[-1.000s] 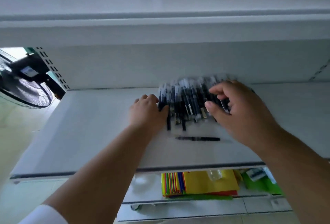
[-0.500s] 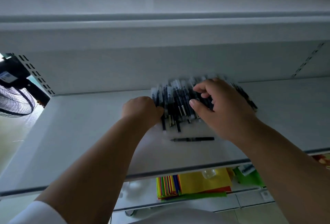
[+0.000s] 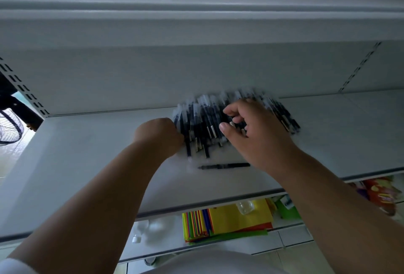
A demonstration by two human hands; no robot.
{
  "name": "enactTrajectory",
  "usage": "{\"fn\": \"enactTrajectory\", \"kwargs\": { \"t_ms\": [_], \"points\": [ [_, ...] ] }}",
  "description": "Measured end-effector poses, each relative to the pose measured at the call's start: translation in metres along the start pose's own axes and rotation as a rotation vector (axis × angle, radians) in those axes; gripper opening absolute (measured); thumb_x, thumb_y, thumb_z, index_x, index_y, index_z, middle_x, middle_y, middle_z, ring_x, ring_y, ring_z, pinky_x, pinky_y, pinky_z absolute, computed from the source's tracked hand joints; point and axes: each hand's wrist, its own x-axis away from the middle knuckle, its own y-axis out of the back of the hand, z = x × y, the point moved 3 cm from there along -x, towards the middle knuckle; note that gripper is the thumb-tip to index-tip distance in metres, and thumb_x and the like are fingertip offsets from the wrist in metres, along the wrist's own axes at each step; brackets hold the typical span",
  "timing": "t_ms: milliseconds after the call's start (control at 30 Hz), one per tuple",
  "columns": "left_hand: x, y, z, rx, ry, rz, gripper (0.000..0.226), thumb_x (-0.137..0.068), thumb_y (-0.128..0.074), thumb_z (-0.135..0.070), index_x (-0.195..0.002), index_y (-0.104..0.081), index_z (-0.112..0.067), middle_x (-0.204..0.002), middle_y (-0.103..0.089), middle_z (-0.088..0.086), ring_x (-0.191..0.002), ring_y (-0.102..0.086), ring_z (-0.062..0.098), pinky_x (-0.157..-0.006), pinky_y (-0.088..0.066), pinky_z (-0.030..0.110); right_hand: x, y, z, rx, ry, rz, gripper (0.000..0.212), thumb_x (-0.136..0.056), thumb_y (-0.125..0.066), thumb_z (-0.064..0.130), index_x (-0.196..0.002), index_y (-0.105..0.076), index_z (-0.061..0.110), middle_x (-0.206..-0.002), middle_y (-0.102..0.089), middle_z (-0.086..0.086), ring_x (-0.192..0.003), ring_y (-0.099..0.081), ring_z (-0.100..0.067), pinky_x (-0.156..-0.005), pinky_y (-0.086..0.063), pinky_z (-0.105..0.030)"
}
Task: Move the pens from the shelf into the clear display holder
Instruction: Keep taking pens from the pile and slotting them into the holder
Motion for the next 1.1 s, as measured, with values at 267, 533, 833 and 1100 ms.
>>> {"fn": "enactTrajectory", "kwargs": {
  "t_ms": [267,533,833,1100],
  "points": [
    [0.023,0.003,0.018,0.336,0.039,-0.161,0.024,-0.096,-0.042,-0.027,-0.079,-0.046,-0.011,-0.076,-0.054,0.009,-0.064,-0.049,0.024,-0.051,-0.033,0.031,0.001,0.007,-0.002,0.006,0.005,-0.031,0.025,-0.090,-0.063,0.035,-0.113,-0.060,0.024,-0.102,-0.054,0.016,-0.089,-0.051,0.001,-0.067,-0.034,-0.008],
    [0.080,-0.002,0.015,1.320,-0.086,-0.291,0.012,-0.084,-0.040,-0.029,-0.079,-0.050,-0.025,-0.066,-0.046,-0.005,-0.059,-0.039,0.023,-0.058,-0.034,0.041,0.017,-0.023,-0.007,0.139,-0.008,0.411,0.016,-0.087,-0.071,0.034,-0.100,-0.065,0.026,-0.094,-0.056,0.015,-0.081,-0.053,0.001,-0.070,-0.043,-0.022],
    [0.112,0.007,0.009,1.465,-0.142,-0.289,0.036,-0.101,-0.029,0.005,-0.102,-0.054,-0.021,-0.073,-0.058,-0.006,-0.058,-0.045,0.016,-0.054,-0.037,0.024,0.029,-0.033,-0.002,0.257,-0.024,0.463,0.004,-0.094,-0.060,0.030,-0.093,-0.061,0.026,-0.094,-0.055,0.012,-0.084,-0.053,-0.007,-0.074,-0.046,-0.028],
    [0.123,0.002,-0.010,1.501,-0.073,-0.219,0.018,-0.103,-0.038,-0.008,-0.104,-0.056,-0.011,-0.058,-0.040,-0.009,-0.048,-0.028,0.009,-0.047,-0.021,0.027,0.050,0.021,-0.008,-0.184,-0.251,0.043,0.010,-0.096,-0.059,0.026,-0.100,-0.050,0.025,-0.088,-0.062,0.009,-0.074,-0.059,-0.002,-0.058,-0.044,-0.018]
  ]
}}
